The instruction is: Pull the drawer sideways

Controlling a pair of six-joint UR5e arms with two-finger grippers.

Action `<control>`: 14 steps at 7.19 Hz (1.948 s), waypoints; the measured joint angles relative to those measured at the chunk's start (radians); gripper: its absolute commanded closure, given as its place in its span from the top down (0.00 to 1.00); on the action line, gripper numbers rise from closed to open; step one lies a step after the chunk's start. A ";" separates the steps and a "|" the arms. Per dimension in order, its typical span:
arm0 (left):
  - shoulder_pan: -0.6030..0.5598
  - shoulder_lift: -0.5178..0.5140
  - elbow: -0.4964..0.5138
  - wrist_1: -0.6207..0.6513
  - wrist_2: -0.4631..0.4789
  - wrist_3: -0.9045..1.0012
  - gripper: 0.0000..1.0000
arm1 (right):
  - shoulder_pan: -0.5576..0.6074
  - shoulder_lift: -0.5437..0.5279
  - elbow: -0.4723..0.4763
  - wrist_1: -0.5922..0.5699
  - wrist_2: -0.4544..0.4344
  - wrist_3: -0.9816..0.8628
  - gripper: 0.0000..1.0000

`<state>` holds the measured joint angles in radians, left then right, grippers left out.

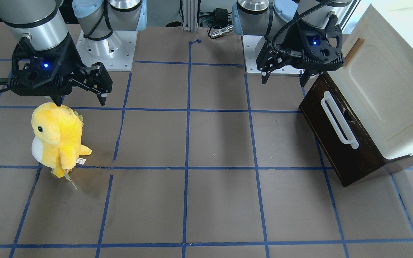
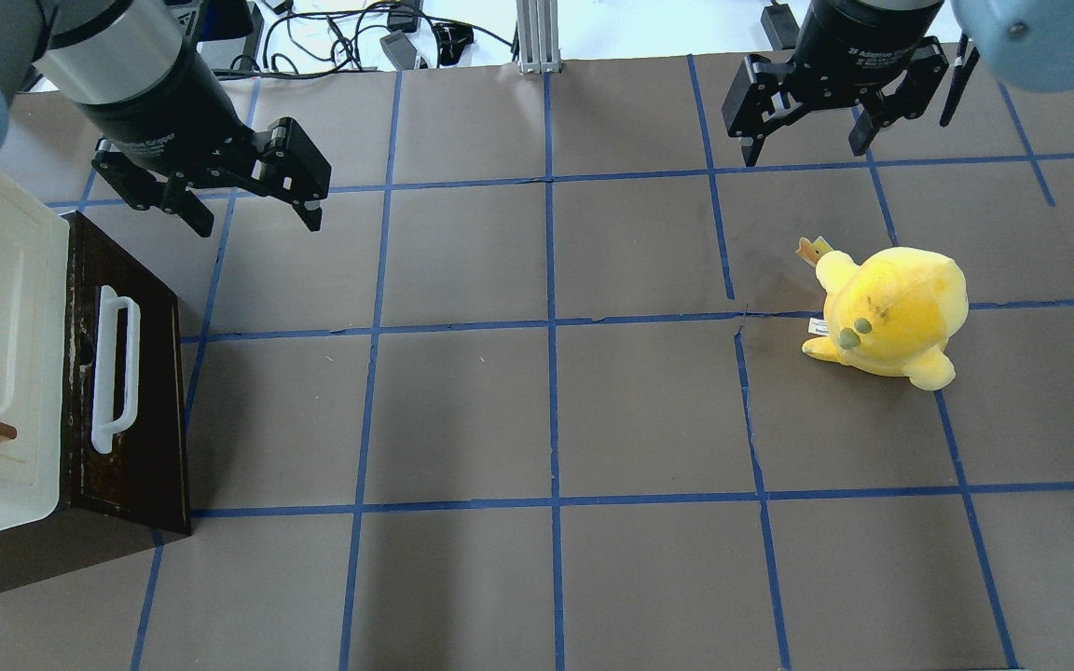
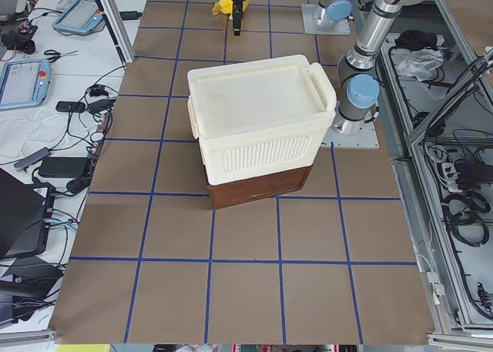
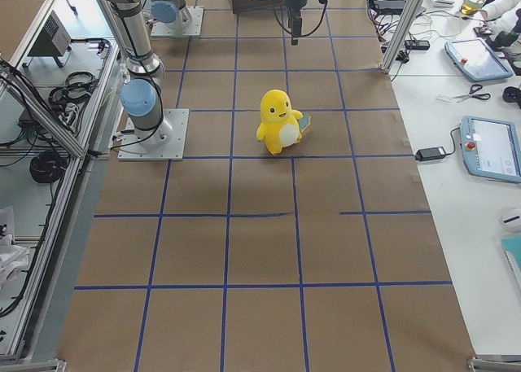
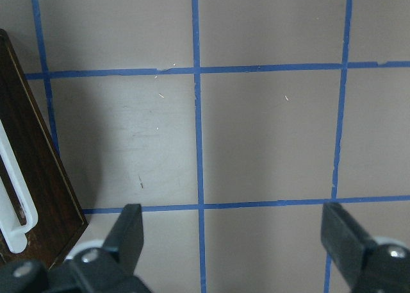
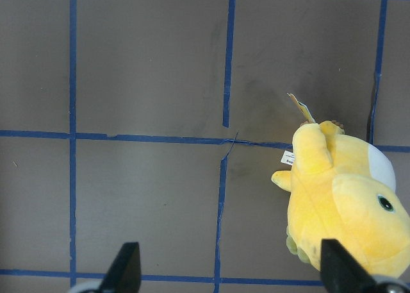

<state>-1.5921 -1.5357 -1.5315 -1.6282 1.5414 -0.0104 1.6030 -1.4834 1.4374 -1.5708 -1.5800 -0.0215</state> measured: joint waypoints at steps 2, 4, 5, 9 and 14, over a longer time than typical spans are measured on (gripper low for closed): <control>-0.001 0.002 -0.006 -0.001 -0.001 -0.002 1.00 | 0.000 0.000 0.000 0.000 0.000 0.000 1.00; -0.002 0.003 -0.009 -0.002 -0.001 -0.003 1.00 | 0.000 0.000 0.000 0.000 0.000 0.000 1.00; -0.002 0.003 -0.009 -0.002 -0.001 -0.005 1.00 | 0.000 0.000 0.000 0.000 0.000 0.000 1.00; -0.002 0.003 -0.017 -0.004 0.001 -0.006 1.00 | 0.000 0.000 0.000 0.000 0.000 0.000 1.00; -0.039 -0.037 -0.088 0.001 0.206 -0.076 1.00 | 0.000 0.000 0.000 0.000 0.000 0.000 1.00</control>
<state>-1.6309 -1.5725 -1.6193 -1.6274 1.7471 -0.0860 1.6030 -1.4834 1.4374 -1.5708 -1.5800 -0.0215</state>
